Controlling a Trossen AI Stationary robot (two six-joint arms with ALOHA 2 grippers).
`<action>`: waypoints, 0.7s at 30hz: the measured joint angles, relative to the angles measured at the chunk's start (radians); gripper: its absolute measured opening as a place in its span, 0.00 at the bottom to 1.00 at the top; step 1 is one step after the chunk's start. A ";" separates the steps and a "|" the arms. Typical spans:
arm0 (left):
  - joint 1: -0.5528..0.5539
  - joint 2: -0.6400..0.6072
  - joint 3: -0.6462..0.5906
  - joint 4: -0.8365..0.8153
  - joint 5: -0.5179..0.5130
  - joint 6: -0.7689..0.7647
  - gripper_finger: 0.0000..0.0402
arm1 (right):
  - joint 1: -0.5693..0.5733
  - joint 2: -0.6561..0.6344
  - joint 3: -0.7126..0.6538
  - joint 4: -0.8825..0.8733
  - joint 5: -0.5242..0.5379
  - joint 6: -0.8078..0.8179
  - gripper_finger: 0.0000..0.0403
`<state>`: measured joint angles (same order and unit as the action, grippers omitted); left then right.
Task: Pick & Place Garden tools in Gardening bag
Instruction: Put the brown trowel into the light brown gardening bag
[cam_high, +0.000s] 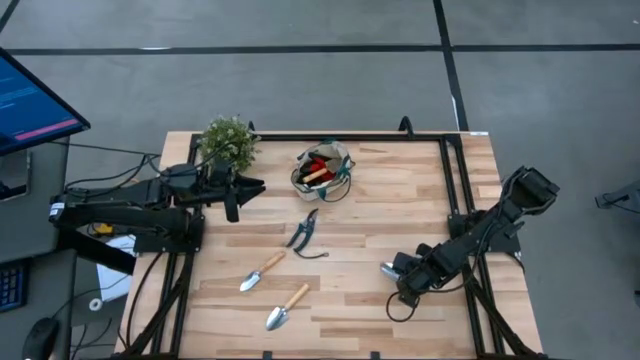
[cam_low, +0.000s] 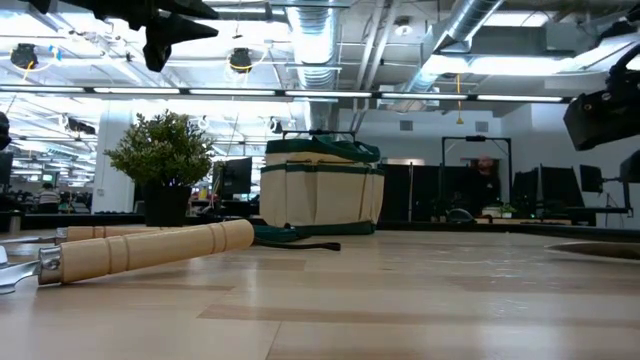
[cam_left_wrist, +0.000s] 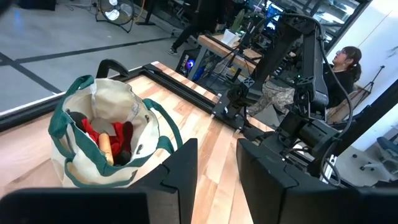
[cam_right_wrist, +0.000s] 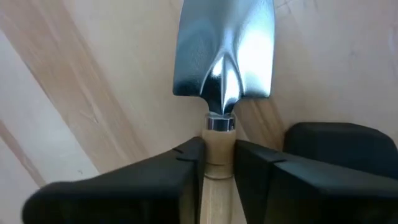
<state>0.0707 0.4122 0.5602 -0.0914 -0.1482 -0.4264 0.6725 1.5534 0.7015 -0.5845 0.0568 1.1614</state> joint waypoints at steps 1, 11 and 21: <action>0.000 0.000 0.000 0.000 0.000 0.003 0.28 | -0.006 0.001 0.007 -0.002 -0.001 0.000 0.13; 0.000 0.000 0.000 0.000 0.000 0.006 0.28 | -0.132 -0.116 0.091 0.002 0.109 -0.108 0.13; 0.000 0.000 0.000 0.000 0.000 0.029 0.28 | -0.305 -0.432 0.152 0.122 0.263 -0.354 0.13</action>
<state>0.0704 0.4123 0.5602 -0.0915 -0.1482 -0.3973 0.3678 1.1215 0.8537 -0.4626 0.3196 0.8072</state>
